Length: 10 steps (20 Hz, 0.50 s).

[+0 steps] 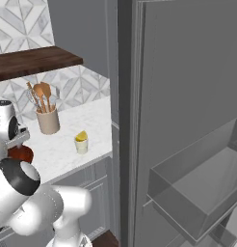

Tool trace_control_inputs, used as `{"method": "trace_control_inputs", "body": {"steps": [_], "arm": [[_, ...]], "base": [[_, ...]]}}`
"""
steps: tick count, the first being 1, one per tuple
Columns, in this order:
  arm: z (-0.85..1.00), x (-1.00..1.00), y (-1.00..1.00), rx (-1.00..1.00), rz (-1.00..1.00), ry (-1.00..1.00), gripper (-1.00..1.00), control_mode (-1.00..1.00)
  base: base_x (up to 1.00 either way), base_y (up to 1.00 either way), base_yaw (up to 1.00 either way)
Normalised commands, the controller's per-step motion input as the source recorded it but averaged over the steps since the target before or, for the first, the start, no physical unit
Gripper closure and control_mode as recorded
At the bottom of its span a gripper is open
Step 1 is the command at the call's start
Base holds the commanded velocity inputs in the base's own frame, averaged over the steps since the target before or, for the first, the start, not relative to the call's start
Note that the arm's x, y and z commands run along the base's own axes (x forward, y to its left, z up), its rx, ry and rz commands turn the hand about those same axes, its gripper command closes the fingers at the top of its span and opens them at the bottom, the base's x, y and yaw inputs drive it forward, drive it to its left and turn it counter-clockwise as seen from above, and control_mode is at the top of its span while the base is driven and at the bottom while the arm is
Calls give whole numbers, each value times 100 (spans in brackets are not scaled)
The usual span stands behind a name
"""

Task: Grab a lemon wedge from the fridge and one ice cube from the ice bowl, and put them in the glass of lemonade.

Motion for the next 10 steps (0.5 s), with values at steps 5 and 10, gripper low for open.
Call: {"method": "trace_control_inputs", "body": {"steps": [5, 10], "arm": [[0, 17, 40, 0, 0, 18, -100, -100], [-2, 22, 0, 0, 0, 0, -100, -100]], "base": [[0, 0, 0], [0, 0, 0]]}}
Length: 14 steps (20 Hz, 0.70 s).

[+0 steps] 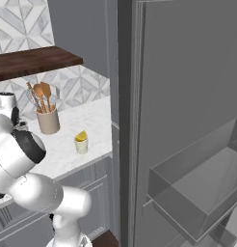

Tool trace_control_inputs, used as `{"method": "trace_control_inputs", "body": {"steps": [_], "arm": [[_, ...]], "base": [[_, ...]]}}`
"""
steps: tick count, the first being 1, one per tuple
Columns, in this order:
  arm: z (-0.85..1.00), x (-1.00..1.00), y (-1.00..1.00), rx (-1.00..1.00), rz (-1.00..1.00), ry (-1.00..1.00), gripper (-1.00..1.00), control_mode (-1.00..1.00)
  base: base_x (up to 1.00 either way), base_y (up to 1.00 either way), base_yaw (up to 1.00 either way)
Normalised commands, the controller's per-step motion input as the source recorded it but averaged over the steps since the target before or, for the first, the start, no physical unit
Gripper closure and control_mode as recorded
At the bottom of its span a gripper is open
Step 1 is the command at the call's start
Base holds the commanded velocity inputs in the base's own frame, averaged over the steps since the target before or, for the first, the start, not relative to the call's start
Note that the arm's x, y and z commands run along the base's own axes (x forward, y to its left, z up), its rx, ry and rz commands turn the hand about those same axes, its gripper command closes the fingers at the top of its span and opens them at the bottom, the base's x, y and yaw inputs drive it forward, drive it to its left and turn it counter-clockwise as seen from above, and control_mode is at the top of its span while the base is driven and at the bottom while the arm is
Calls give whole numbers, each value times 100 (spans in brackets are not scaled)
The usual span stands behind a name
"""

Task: Grab a lemon wedge from the fridge and one ice cube from the ice bowl, and put them in the glass of lemonade.

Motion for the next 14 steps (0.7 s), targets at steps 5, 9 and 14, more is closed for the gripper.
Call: {"method": "trace_control_inputs", "body": {"steps": [5, 9, 14], "arm": [[-6, 3, 0, -4, -1, 0, -100, -100], [-5, 1, 0, -1, -1, 0, -100, -100], [-43, 21, 0, 0, 0, 0, -100, -100]], "base": [[0, 0, 0], [0, 0, 0], [0, 0, 0]]}}
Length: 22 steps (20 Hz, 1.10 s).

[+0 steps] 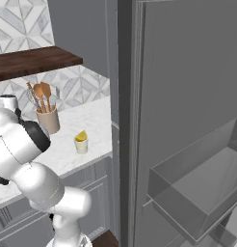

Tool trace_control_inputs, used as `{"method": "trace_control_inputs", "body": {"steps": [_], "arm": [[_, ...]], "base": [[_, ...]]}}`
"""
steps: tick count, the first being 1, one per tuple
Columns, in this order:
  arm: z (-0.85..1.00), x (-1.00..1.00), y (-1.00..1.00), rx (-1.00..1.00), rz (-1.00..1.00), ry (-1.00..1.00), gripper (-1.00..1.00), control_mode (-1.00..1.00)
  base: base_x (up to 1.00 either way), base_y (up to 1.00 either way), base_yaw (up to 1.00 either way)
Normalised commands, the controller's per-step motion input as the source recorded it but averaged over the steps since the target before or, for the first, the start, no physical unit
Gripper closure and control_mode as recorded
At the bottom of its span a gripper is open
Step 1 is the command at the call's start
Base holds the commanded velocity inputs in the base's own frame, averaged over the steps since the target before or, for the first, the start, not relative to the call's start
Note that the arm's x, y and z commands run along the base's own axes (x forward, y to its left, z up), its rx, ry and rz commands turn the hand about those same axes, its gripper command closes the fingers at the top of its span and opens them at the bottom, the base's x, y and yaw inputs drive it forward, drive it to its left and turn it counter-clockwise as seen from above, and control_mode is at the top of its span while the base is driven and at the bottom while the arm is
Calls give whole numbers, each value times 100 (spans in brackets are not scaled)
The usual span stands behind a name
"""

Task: Grab a lemon wedge from the fridge and one ice cube from the ice bowl, and put them in the glass of lemonade.

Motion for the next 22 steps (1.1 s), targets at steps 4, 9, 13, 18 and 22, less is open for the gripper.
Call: {"method": "trace_control_inputs", "body": {"steps": [4, 9, 13, 18, 22], "arm": [[-63, 18, 0, 0, 0, -1, -100, -100], [-4, -6, 30, 0, -1, -7, -100, -100], [0, -2, 44, 0, 0, -7, -100, -100], [-8, -7, 21, 0, 0, -12, -100, -100], [-20, 0, 0, 0, 0, -1, -100, -100]], "base": [[0, 0, 0], [0, 0, 0], [0, 0, 0], [0, 0, 0], [0, 0, 0]]}}
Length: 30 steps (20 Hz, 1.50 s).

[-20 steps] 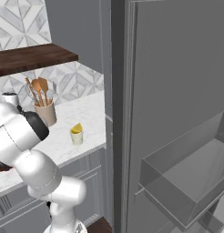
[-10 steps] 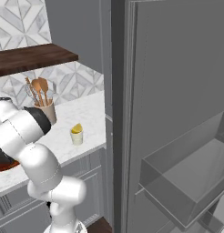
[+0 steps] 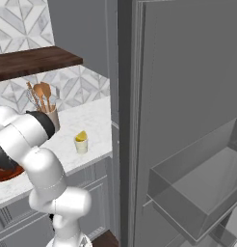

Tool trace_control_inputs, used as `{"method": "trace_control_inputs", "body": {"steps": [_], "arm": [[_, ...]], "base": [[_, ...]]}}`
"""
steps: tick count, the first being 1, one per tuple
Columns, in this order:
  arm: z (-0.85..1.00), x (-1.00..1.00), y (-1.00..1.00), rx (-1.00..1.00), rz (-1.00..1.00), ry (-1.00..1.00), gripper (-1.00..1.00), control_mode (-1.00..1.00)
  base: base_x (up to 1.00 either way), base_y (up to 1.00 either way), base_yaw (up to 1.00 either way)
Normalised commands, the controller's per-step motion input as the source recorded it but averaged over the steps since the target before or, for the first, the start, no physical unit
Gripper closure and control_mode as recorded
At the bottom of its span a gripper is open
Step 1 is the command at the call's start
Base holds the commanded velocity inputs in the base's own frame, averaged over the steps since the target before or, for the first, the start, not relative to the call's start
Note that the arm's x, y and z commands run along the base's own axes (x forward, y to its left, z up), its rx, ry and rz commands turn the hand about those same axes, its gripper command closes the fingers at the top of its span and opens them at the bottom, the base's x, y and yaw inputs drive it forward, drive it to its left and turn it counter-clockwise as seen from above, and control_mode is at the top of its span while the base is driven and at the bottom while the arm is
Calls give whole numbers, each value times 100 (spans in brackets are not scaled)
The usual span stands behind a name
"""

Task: Grab a lemon wedge from the fridge and one ice cube from the ice bowl, and put them in the glass of lemonade.

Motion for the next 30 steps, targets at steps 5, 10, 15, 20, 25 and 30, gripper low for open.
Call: {"method": "trace_control_inputs", "body": {"steps": [5, 10, 15, 20, 25, 30], "arm": [[-19, -7, 0, 0, 0, -3, -100, -100], [-50, 0, 0, 0, 0, -2, -100, -100], [-23, 0, 0, 0, 0, 0, -100, -100], [-5, 0, 0, 0, 0, 0, -100, -100], [0, 0, 0, 0, 0, 0, 100, -100], [0, 2, 0, 0, 0, 0, 100, -100]], "base": [[0, 0, 0], [0, 0, 0], [0, 0, 0], [0, 0, 0], [0, 0, 0], [0, 0, 0]]}}
